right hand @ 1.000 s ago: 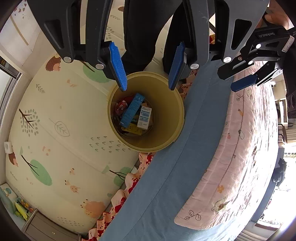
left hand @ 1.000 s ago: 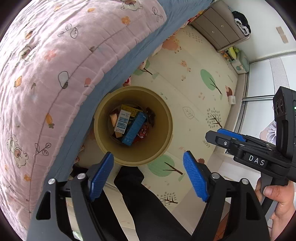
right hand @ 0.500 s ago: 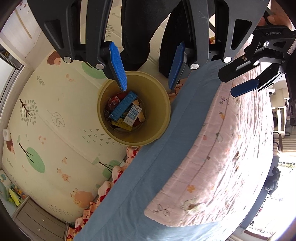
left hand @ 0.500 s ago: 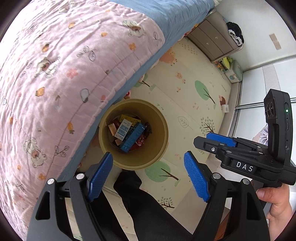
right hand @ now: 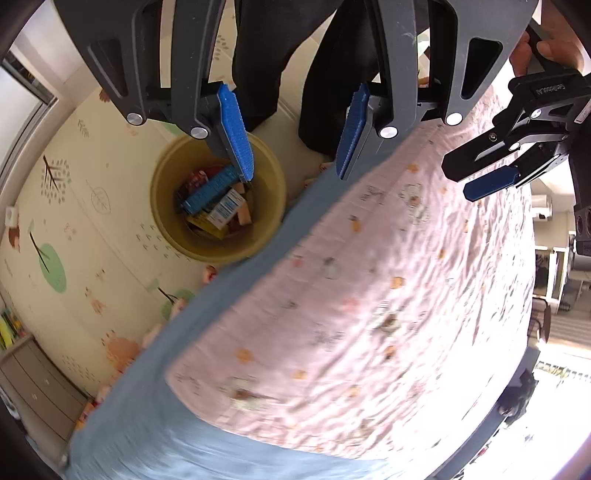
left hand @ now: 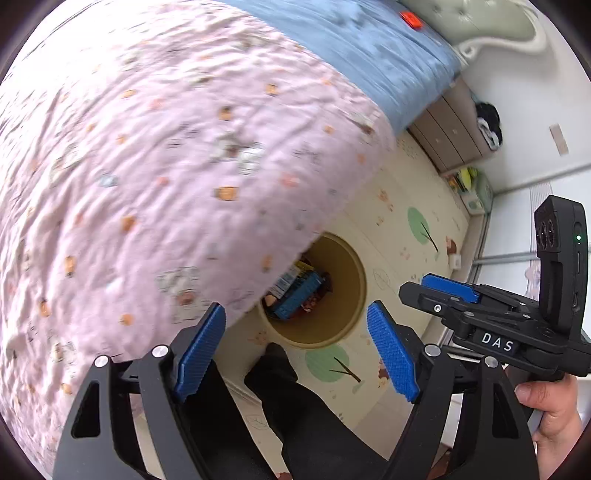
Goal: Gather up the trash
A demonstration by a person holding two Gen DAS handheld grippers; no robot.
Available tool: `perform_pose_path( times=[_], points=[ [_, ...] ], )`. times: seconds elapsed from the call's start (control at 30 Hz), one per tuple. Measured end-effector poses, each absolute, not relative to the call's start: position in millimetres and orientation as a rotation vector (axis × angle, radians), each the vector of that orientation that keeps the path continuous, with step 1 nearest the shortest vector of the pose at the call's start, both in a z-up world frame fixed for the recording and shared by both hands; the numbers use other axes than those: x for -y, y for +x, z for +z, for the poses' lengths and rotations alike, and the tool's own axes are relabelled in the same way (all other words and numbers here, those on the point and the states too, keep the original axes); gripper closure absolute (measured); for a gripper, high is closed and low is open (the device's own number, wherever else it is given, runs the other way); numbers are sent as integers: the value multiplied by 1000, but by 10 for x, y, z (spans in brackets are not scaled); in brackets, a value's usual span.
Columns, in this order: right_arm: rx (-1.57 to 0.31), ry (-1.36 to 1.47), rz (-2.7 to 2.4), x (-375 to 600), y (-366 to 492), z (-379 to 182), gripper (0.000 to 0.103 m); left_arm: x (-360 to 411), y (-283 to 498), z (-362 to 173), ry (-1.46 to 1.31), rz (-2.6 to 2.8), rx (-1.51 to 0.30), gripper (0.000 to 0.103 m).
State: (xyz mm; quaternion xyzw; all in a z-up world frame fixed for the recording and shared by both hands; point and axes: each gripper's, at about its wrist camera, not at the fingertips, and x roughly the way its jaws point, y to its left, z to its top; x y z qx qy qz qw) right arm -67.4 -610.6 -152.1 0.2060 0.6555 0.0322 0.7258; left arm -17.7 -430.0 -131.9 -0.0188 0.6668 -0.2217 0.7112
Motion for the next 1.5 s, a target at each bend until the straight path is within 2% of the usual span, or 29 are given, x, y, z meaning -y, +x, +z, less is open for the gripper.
perform_pose_path(
  times=[0.6,0.9,1.03,1.13,1.27,1.37,1.5],
  points=[
    [-1393,223,373,3668,538,-999,57,1728,315,-834,-245,-169,-1332,24],
    [-1297,142,443,2964,814,-638,53,988,374,-484,-278,-72,-1220,19],
    [-1274,98,469,2807,876,-530,49,836,381,-334,-306,-27,-1164,18],
    [-1232,81,472,2752,928,-401,39,778,393,-219,-305,33,-1113,8],
    [-1199,46,493,2718,1003,-256,28,726,412,-119,-292,105,-1086,4],
    [-1194,29,524,2703,1056,-183,24,698,423,-43,-269,166,-1072,4],
    [-1199,9,555,2708,1135,-107,23,676,395,103,-305,223,-1034,4]
  ],
)
